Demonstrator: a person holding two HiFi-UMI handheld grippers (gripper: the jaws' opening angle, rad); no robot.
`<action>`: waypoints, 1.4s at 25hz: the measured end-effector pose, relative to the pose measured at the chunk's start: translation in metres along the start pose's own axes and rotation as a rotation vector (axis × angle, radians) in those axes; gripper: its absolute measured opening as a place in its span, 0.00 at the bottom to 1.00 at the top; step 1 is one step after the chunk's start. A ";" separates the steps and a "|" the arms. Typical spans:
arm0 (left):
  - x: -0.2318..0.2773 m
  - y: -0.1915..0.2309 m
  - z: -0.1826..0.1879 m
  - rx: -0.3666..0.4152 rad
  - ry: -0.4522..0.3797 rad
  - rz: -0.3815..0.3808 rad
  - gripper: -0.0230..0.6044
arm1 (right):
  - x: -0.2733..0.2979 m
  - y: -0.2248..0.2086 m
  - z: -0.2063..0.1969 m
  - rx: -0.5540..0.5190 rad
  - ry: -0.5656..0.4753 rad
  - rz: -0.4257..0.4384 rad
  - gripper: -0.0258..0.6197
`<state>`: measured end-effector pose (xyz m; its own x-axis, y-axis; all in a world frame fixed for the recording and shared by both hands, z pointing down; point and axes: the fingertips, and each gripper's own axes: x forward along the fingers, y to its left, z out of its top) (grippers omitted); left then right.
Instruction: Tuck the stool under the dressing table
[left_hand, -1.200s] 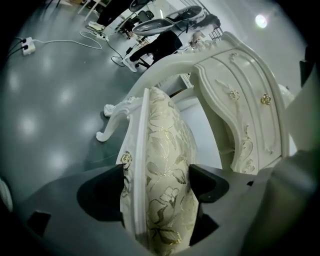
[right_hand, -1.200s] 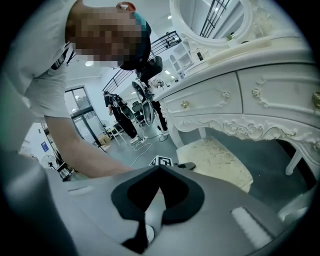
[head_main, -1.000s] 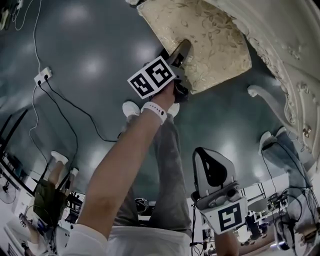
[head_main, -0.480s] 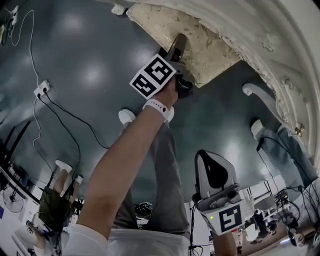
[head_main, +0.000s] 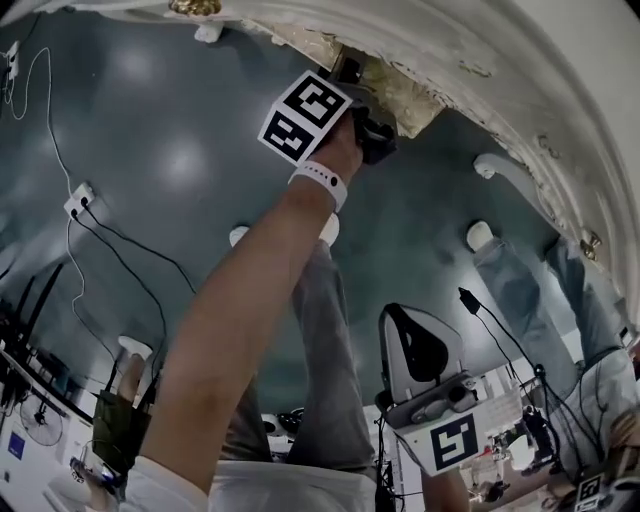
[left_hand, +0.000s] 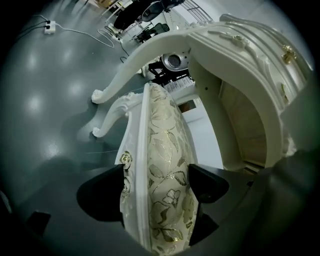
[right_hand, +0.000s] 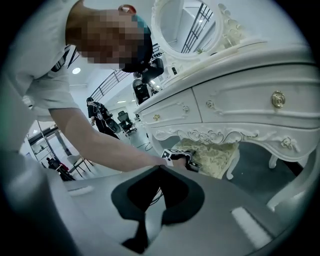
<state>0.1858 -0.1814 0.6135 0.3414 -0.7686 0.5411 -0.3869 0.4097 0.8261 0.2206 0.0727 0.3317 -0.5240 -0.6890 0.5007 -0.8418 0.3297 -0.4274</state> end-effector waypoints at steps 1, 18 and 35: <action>0.003 -0.002 -0.001 -0.002 -0.004 0.000 0.70 | 0.001 -0.002 0.003 0.012 -0.013 -0.009 0.06; 0.021 -0.010 -0.003 -0.006 -0.020 -0.018 0.71 | -0.016 0.006 -0.001 0.025 -0.065 -0.069 0.06; 0.001 -0.028 0.021 0.130 0.243 -0.184 0.69 | -0.006 0.031 0.009 0.017 -0.070 -0.043 0.06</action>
<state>0.1790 -0.2038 0.5874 0.6040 -0.6776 0.4194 -0.4007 0.1968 0.8949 0.1991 0.0810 0.3084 -0.4767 -0.7459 0.4651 -0.8606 0.2881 -0.4200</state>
